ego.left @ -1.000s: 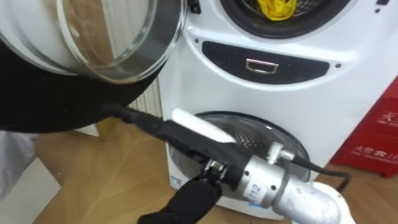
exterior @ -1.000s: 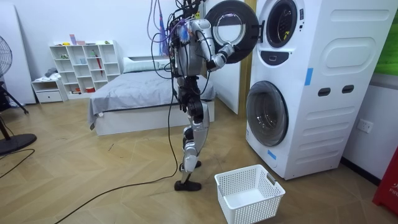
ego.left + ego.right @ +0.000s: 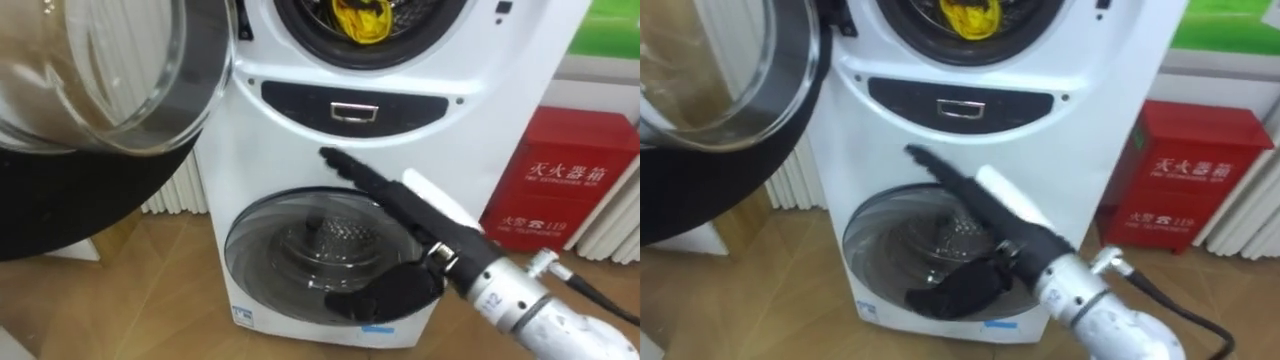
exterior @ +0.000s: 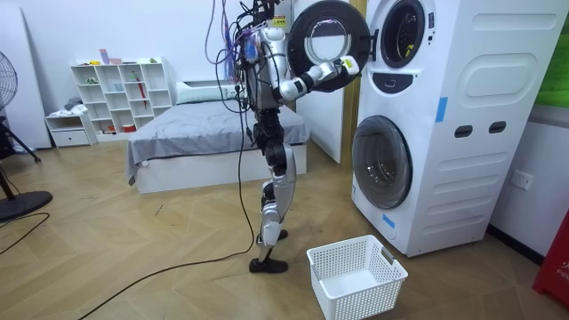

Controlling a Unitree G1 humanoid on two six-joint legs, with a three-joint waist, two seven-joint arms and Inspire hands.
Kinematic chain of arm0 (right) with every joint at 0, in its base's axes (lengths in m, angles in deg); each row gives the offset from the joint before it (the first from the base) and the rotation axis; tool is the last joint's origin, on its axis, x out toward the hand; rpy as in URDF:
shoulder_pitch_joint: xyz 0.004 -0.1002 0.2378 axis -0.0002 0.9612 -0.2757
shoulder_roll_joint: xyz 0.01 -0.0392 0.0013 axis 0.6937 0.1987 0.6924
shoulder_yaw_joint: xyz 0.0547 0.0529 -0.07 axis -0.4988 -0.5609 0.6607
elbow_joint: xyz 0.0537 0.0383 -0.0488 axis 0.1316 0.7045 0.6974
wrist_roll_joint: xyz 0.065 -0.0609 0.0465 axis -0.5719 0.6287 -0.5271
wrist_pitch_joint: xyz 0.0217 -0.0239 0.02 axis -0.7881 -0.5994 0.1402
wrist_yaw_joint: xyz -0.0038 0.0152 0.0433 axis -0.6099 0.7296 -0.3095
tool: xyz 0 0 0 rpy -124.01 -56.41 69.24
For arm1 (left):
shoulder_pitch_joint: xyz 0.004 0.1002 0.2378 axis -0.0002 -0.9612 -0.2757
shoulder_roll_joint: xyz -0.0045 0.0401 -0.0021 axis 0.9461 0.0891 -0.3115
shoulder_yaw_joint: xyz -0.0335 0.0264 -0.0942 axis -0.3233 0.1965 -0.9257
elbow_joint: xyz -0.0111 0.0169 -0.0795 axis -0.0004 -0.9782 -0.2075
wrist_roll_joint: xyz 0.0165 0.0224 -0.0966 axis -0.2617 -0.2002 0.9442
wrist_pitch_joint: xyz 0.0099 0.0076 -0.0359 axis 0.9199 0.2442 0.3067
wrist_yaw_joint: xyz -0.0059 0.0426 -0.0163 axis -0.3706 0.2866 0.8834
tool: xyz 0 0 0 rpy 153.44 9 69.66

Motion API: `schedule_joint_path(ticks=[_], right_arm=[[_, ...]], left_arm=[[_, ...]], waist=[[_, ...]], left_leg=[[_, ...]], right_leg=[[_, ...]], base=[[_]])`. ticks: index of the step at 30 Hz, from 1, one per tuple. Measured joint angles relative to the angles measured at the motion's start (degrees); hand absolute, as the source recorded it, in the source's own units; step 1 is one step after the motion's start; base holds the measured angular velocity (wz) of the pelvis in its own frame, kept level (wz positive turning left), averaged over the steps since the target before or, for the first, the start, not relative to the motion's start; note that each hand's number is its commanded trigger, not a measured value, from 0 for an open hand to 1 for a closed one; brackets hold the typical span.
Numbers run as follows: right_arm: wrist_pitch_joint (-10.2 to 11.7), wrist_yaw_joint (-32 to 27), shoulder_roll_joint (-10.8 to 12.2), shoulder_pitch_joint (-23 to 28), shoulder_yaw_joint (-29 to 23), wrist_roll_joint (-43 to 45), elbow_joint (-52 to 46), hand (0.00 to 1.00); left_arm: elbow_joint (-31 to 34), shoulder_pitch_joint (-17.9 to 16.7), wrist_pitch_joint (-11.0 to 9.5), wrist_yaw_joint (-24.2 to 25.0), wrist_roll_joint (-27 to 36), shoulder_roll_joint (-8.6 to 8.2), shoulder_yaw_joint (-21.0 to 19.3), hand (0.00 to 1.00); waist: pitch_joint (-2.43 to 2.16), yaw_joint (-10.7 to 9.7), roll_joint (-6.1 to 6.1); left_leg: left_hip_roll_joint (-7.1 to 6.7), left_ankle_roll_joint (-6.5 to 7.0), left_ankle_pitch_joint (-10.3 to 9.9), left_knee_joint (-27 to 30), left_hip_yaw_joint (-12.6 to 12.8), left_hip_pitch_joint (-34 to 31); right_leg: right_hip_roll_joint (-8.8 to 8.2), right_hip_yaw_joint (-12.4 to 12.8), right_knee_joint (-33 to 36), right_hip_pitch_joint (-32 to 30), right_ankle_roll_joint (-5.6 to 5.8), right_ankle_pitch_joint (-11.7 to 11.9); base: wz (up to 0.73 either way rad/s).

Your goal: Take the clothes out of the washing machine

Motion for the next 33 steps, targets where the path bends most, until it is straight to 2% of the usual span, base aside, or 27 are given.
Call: schedule_joint_path(ticks=[4, 5, 12, 15, 19, 24, 28, 33], right_arm=[[0.1, -2.6, 1.2, -1.8, -2.1, -1.0, -0.2, 0.0], [0.2, -3.0, 1.1, -2.0, -2.3, -1.5, -0.1, 0.0], [1.0, -8.4, 1.2, -4.1, -2.2, -8.6, 1.6, 0.0], [1.1, -11.4, 1.3, -5.8, -2.2, -9.4, 3.9, 0.0], [1.1, -15.5, 1.8, -8.7, -1.0, -10.0, 5.6, 0.0], [0.6, -18.8, 1.9, -12.2, 0.3, -12.5, 10.3, 0.0], [0.6, -22.0, 1.9, -12.8, 0.4, -14.5, 11.5, 0.0], [0.6, -24.6, 2.1, -12.9, 0.6, -17.7, 13.8, 0.0]], left_arm=[[0.0, -0.6, 0.0, 0.0, 0.0, -0.74, -2.1, 0.0], [-0.1, -0.7, 0.0, 0.0, 0.0, -0.83, -2.3, 0.0], [-0.9, -0.3, 0.2, 0.0, 0.0, -1.36, -2.2, 0.0], [-0.8, -0.1, 0.8, 0.0, 0.0, -1.43, -2.2, 0.0], [-0.8, 0.0, 1.8, 0.0, 0.1, -1.45, -2.2, 0.0], [-0.7, 0.0, 3.2, -0.7, 0.0, -1.79, -2.1, 0.0], [-0.6, 0.1, 4.2, -1.1, 0.0, -1.98, -2.2, 0.0], [-0.6, -0.4, 4.4, -1.4, 0.0, -1.98, -2.2, 0.0]], waist=[[0.02, 0.3, 0.24], [0.2, 0.4, 0.52], [0.58, 0.5, 1.16], [0.35, 0.6, 1.2], [0.27, 1.0, 1.6], [0.24, 3.0, 1.47], [0.24, 3.8, 1.4], [0.31, 3.8, 1.37]], left_leg=[[-0.04, 0.02, 0.0, -0.3, 0.4, 0.7], [-0.04, 0.03, 0.0, -0.4, 0.5, 0.9], [0.0, 0.07, -0.1, -0.3, 0.4, 1.1], [0.0, 0.11, -0.1, -0.1, 0.1, 0.7], [-0.05, 0.11, -0.1, -0.1, -0.1, 0.8], [-0.1, 0.11, -0.1, -0.1, -0.6, 1.1], [-0.08, 0.11, -0.1, -0.1, -1.2, 1.1], [-0.17, 0.11, -0.1, 0.3, -1.4, 1.1]], right_leg=[[0.01, 1.1, 0.0, 0.3, -0.02, 0.0], [0.0, 1.1, -0.1, 0.5, -0.02, 0.0], [-0.03, 0.4, -0.1, 0.8, -0.01, 0.0], [-0.07, 0.2, -0.1, 0.5, 0.0, 0.0], [-0.15, -0.3, 0.0, 0.7, 0.07, 0.1], [-0.17, -0.6, -0.1, 0.8, 0.08, 0.1], [-0.21, -1.3, -0.1, 0.9, 0.08, 0.1], [-0.2, -1.9, -0.1, 1.7, 0.09, 0.1]], base=[[-0.07], [0.0], [0.0], [0.0], [0.02], [0.05], [0.07], [0.06]])
